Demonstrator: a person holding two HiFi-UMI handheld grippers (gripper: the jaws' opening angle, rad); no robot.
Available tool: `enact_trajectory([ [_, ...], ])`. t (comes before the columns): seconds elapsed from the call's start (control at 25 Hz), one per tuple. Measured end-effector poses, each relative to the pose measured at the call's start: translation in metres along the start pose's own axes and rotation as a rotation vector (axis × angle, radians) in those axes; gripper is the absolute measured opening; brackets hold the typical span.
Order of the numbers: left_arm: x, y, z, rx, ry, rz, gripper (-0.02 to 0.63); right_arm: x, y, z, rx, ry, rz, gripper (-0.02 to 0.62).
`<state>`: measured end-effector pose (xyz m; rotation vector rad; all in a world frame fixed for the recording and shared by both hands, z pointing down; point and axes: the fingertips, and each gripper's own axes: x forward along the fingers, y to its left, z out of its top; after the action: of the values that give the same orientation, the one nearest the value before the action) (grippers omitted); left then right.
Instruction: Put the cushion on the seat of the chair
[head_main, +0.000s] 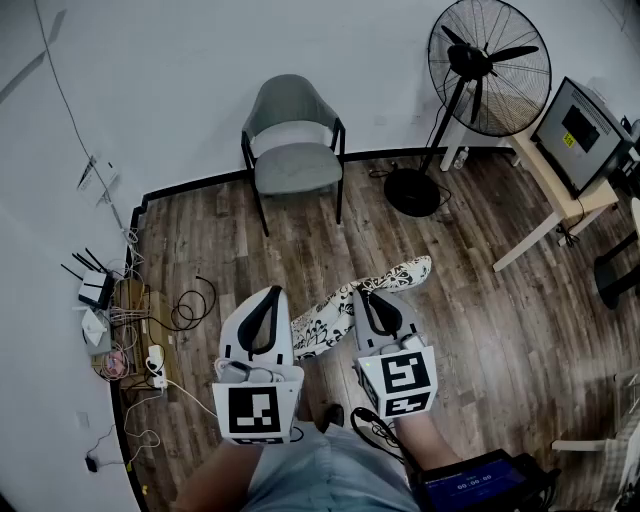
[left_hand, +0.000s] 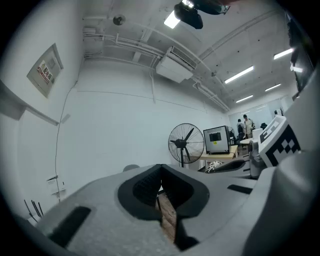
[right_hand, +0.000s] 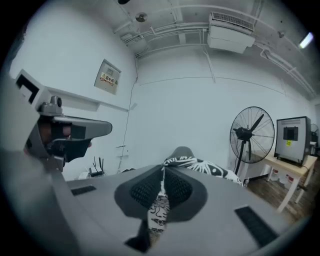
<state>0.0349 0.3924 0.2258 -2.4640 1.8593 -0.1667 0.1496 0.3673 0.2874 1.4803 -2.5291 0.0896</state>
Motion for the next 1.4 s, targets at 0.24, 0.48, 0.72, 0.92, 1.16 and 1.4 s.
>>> enact_trajectory([
  [0.24, -0.004, -0.004, -0.001, -0.006, -0.003, 0.012, 0.009, -0.006, 0.000, -0.005, 0.003, 0.001, 0.018, 0.012],
  [0.48, -0.007, 0.009, -0.012, -0.008, 0.028, 0.056, 0.009, 0.001, -0.004, -0.015, 0.048, 0.008, 0.037, 0.014],
  [0.72, 0.016, 0.057, -0.044, 0.014, 0.063, 0.090, 0.009, 0.039, -0.004, -0.031, 0.060, 0.050, 0.031, 0.014],
  [0.92, 0.070, 0.095, -0.064, -0.010, 0.089, 0.067, 0.009, 0.100, -0.013, -0.034, 0.086, 0.084, 0.014, 0.014],
  [1.16, 0.149, 0.157, -0.075, -0.039, 0.097, 0.027, 0.009, 0.197, -0.024, -0.011, 0.061, 0.088, -0.009, 0.014],
  [1.4, 0.211, 0.210, -0.051, -0.055, 0.063, 0.005, 0.009, 0.270, -0.037, 0.028, 0.028, 0.060, -0.049, 0.014],
])
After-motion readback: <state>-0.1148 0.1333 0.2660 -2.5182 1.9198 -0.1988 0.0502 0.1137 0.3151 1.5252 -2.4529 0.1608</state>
